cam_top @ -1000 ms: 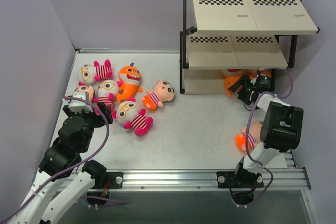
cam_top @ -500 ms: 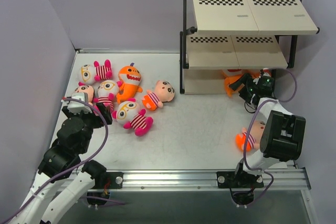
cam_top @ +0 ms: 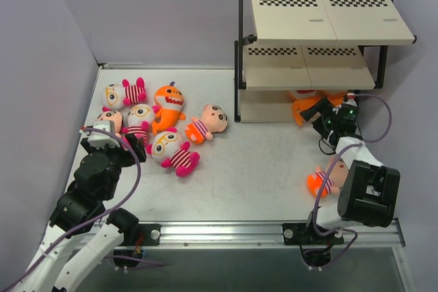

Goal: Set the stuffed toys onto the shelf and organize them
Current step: Place the stuffed toy onto shelf

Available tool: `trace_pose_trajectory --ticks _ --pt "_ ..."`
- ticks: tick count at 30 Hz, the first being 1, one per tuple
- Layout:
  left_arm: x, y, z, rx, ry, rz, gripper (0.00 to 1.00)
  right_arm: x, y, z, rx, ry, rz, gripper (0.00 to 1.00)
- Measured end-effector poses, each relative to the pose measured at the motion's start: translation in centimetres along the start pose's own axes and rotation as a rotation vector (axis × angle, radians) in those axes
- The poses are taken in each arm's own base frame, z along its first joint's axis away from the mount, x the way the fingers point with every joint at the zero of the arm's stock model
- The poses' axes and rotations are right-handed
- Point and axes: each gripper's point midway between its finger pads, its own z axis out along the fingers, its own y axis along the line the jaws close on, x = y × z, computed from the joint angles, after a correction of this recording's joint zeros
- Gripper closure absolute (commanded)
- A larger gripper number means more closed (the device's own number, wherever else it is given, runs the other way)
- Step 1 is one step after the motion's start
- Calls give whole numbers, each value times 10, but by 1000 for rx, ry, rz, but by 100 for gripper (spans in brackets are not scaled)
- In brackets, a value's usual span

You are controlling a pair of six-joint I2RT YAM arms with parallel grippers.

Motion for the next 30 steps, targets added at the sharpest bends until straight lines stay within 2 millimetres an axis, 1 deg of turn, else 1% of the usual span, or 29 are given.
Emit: trace_pose_trajectory --ticks 8,15,20,23,25,27,30 --pt "0 -1 0 4 1 0 3 -39 33 -32 -70 -157 -17 28" --pt "0 -1 0 6 2 -1 3 -61 42 -57 -60 -270 -22 34" --pt "1 -2 0 9 4 -1 3 -73 49 -78 -52 -339 -22 35" --pt "2 -2 1 10 10 1 3 -75 55 -88 -49 -370 -31 35" --pt "3 -3 3 9 17 4 3 -70 62 -92 -44 -376 -58 34" --pt "6 -4 5 7 28 6 3 -59 76 -94 -56 -359 -104 33" --pt "10 -6 9 2 48 6 3 -48 102 -102 -94 -340 -191 31"
